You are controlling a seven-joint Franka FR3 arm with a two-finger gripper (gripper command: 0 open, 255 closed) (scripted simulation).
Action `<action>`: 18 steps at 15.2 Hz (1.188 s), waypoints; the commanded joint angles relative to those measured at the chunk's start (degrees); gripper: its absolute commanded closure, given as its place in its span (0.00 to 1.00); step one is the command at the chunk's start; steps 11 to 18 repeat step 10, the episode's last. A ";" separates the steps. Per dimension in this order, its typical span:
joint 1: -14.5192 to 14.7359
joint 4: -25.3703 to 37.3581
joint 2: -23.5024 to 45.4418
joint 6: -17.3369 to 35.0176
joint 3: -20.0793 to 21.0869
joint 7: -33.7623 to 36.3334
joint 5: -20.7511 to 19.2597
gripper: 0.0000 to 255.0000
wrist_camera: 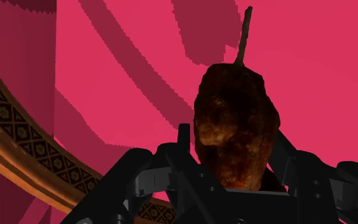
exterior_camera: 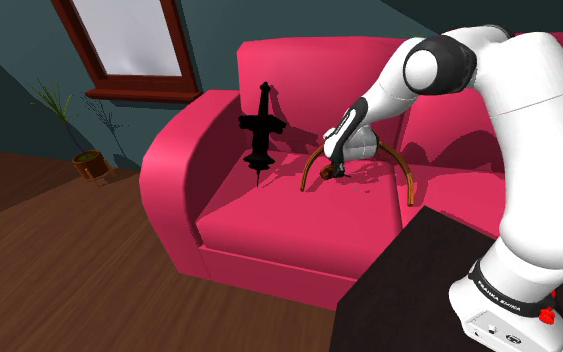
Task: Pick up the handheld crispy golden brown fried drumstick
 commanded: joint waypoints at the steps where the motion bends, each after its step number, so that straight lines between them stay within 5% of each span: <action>1: 0.43 -0.67 -1.54 -0.89 -0.45 0.24 -0.10 1.00; 18: 1.77 -2.41 -6.66 -4.38 -2.07 1.04 -0.75 1.00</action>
